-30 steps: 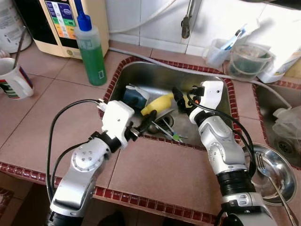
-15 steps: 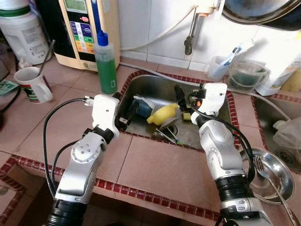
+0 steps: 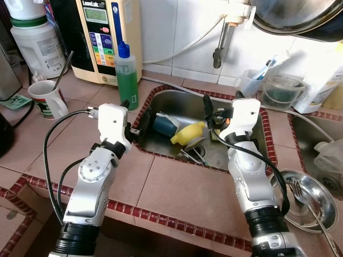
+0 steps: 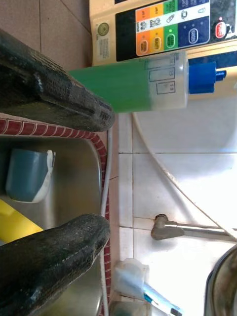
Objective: Kitchen organization
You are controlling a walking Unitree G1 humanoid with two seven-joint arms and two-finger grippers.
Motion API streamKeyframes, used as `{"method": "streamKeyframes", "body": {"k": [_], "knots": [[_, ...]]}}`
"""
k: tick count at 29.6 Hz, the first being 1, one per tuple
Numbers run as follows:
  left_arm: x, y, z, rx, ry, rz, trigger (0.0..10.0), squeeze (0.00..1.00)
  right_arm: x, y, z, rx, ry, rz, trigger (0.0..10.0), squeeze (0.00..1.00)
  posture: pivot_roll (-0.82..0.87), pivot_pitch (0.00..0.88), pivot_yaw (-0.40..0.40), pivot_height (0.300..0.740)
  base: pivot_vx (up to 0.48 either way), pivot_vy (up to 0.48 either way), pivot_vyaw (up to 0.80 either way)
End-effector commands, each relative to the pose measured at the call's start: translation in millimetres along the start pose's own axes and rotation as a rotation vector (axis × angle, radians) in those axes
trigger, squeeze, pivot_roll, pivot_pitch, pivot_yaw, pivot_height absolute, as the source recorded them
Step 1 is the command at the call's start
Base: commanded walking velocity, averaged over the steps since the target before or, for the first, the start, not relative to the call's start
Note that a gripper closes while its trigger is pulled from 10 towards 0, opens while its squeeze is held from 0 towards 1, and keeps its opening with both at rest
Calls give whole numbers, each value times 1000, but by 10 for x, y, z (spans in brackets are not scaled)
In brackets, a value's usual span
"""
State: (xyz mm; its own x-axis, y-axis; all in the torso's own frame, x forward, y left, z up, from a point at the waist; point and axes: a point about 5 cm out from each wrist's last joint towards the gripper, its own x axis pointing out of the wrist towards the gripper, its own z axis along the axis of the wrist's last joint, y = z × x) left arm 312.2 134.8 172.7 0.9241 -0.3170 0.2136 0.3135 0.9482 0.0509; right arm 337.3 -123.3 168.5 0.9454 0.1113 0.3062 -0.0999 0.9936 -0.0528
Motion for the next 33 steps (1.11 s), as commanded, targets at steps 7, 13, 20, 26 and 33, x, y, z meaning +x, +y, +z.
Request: {"method": "streamKeyframes", "body": {"k": [7,13,20,26,33], "knots": [[4,7,-23,-38,-4,29,10000,0,-94,118,-15,-10,-8,46,10000,0,-56,0,-11,740,0,-453,0],[-11,13,-29,-37,-4,30,10000,0,-96,142,-13,-10,-11,52,10000,0,-52,0,-14,740,0,-480,0],[-7,15,-29,-36,-4,29,10000,0,-88,141,4,-12,-19,56,10000,0,-51,0,-17,740,0,-480,0],[3,-2,-22,-40,-8,24,10000,0,-75,148,43,-14,-36,61,10000,0,-54,0,-21,740,0,-480,0],[-2,-4,-21,-42,-10,25,10000,0,-63,150,69,-12,-50,63,10000,0,-53,0,-24,740,0,-480,0]]}}
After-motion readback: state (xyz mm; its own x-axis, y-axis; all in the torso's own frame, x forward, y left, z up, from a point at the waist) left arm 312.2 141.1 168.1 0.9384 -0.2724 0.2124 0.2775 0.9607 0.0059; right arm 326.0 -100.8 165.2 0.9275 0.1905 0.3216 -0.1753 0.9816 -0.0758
